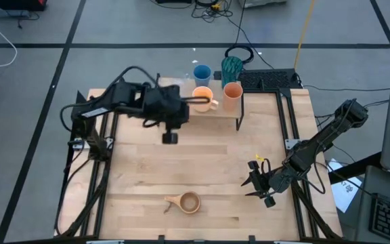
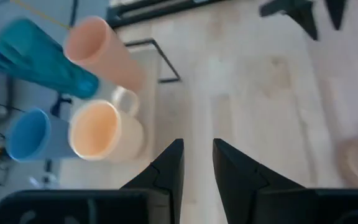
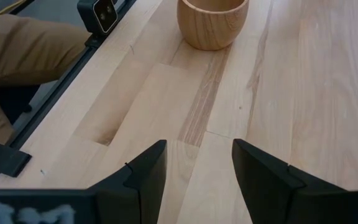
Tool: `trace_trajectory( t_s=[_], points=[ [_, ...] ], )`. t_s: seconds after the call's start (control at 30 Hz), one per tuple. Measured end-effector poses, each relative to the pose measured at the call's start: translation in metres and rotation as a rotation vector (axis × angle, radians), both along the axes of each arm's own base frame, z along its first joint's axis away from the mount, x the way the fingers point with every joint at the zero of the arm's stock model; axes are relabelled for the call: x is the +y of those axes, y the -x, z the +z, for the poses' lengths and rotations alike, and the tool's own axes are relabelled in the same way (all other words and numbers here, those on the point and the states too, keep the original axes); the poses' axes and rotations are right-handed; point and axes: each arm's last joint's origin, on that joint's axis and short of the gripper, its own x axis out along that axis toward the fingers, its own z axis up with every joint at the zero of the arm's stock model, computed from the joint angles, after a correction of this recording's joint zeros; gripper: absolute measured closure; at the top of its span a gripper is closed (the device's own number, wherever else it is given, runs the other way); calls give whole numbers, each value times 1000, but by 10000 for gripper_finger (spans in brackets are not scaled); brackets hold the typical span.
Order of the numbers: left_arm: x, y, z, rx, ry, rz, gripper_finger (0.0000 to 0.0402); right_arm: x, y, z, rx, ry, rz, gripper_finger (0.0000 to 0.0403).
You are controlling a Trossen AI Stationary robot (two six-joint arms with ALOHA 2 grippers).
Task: Stack small to large cups/mugs on shelf
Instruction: Put the brown wooden cup on the shelf
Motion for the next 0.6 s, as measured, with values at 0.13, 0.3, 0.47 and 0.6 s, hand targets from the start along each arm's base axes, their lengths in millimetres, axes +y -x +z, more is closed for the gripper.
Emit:
trace_trajectory(
  t_s=[0.13,0.3,0.47,0.6],
  points=[
    [-18,9,-3,65,67,1,314,0,0,0,-2,0,1,230],
    [-44,12,-9,124,160,-49,314,0,0,0,-3,-4,-1,230],
    [-66,5,-21,175,198,-40,314,0,0,0,-3,-4,-1,230],
    [-85,-1,-31,215,238,-56,314,0,0,1,-8,-4,2,230]
  ],
)
